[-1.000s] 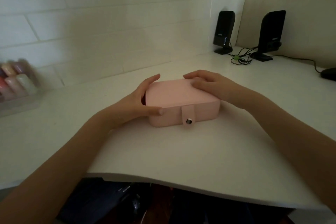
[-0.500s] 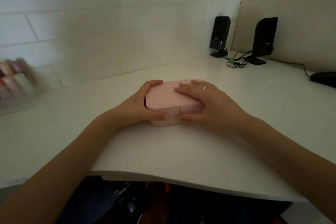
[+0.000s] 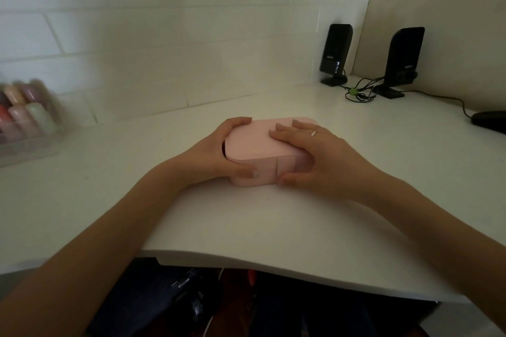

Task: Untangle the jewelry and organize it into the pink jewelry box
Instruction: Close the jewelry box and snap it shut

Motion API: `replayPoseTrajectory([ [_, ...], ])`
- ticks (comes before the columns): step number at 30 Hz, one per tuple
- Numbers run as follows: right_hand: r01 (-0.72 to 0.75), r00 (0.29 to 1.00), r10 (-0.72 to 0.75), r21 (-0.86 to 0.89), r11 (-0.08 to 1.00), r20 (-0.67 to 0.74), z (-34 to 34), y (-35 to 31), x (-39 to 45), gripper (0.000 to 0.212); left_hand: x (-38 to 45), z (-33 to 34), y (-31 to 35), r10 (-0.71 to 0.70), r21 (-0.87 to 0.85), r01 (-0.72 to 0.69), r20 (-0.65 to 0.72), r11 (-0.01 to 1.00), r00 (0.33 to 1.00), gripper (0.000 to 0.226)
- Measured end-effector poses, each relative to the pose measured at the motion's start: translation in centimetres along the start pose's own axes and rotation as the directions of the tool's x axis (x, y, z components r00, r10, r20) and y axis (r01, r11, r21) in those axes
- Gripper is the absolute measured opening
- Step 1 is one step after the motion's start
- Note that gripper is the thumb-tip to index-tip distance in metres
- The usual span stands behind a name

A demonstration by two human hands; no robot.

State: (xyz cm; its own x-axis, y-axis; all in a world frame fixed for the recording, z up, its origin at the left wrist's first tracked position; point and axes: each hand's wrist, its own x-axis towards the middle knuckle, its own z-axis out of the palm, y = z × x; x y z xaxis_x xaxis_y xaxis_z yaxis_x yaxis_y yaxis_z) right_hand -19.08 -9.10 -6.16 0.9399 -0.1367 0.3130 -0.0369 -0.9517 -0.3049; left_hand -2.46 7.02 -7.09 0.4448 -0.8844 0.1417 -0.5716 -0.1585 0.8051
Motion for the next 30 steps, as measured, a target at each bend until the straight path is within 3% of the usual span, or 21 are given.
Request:
replayPoseTrajectory([
  [8,-0.028,0.999,0.028,0.004,1.000,-0.032,0.4,-0.6,-0.3,0.075,0.2,-0.1,-0.2,0.002,-0.004,-0.002,0.007,1.000,1.000,0.105],
  [12,-0.022,0.993,0.020,-0.017,1.000,-0.118,1.4,-0.5,-0.2,0.069,0.3,-0.1,-0.1,-0.005,0.008,0.005,-0.021,1.000,1.000,0.107],
  [15,0.025,0.986,-0.008,0.103,0.994,-0.169,1.4,0.3,0.2,0.079,0.1,-0.2,0.0,-0.008,0.024,0.010,-0.051,1.000,0.999,0.108],
  [19,-0.108,0.961,0.196,0.386,0.916,-0.195,0.9,1.0,0.0,0.105,-0.3,-0.7,-0.4,-0.029,0.066,0.034,-0.074,0.997,0.997,0.107],
  [23,-0.133,0.972,0.186,0.315,0.940,-0.145,2.3,0.2,0.6,0.089,-1.5,-1.8,-0.8,-0.044,0.097,0.053,-0.097,0.994,0.994,0.103],
  [26,-0.119,0.970,0.178,0.312,0.943,-0.168,3.9,-0.8,2.8,0.081,-2.9,-2.1,-1.3,0.013,0.330,0.079,-0.267,0.941,0.964,0.091],
  [28,-0.113,0.972,0.170,0.318,0.941,-0.159,5.2,-1.9,5.0,0.082,-3.2,-2.9,-2.0,0.174,0.593,0.055,-0.322,0.804,0.931,0.084],
  [30,-0.088,0.977,0.144,0.325,0.942,-0.154,6.7,-3.2,7.7,0.082,-3.3,-4.4,-2.9,0.173,0.690,0.105,-0.322,0.716,0.931,0.079],
])
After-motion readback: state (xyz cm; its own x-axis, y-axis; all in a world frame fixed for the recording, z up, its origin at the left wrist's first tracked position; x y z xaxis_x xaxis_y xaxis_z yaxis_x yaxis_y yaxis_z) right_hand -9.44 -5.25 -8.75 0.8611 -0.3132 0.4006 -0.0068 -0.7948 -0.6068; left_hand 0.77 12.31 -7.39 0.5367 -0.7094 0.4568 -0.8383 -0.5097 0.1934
